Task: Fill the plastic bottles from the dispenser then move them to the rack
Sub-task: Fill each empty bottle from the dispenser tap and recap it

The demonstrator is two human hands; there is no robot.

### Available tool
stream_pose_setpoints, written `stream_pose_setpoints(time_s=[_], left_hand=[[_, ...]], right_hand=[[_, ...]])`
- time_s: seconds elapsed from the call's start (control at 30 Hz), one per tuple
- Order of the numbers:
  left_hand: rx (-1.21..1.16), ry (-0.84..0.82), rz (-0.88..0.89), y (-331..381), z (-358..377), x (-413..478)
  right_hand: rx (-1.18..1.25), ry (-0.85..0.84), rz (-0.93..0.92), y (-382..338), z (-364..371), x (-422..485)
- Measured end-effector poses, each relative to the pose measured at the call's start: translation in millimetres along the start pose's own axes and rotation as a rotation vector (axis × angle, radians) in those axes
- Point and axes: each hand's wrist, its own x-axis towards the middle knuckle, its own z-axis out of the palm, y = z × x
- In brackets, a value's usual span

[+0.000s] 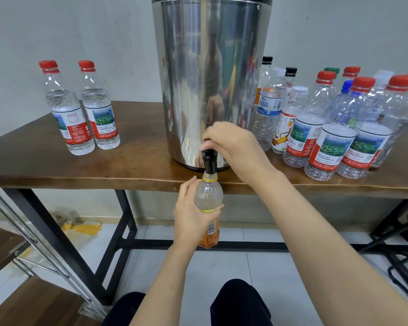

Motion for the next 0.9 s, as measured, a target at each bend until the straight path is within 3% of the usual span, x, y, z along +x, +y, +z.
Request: stream_pose_setpoints(time_s=[0.1,0.33,0.4,0.47,0.6,0.67,0.9], left_hand=[[-0.007,-0.017,0.001,-2,-1,-1],[-0.017,-0.047,-0.002,-1,-8,0],[-0.026,-0.06,0.002,0,-10,0],[-0.033,-0.066,-0.003,1,-12,0],[-0.037,-0.084,-0.038,2,-12,-4],[-0.036,-0.094,-0.05,1,-12,-6],[-0.028,-0.048,-0.074,1,-24,-17]], right_hand=[[-0.004,-0.107,0.142,-7,5,25],[0.507,0.023,0.485,-2,1,9],[0.406,0.122,0.593,14,-1,-10],[0.159,0.094,0.7,36,0,-31],[-0.089,-0.389,0.815,59,9,-65],[-0.126,-0.497,0.795,60,13,-75],[-0.119,-0.383,0.721,52,18,-85]])
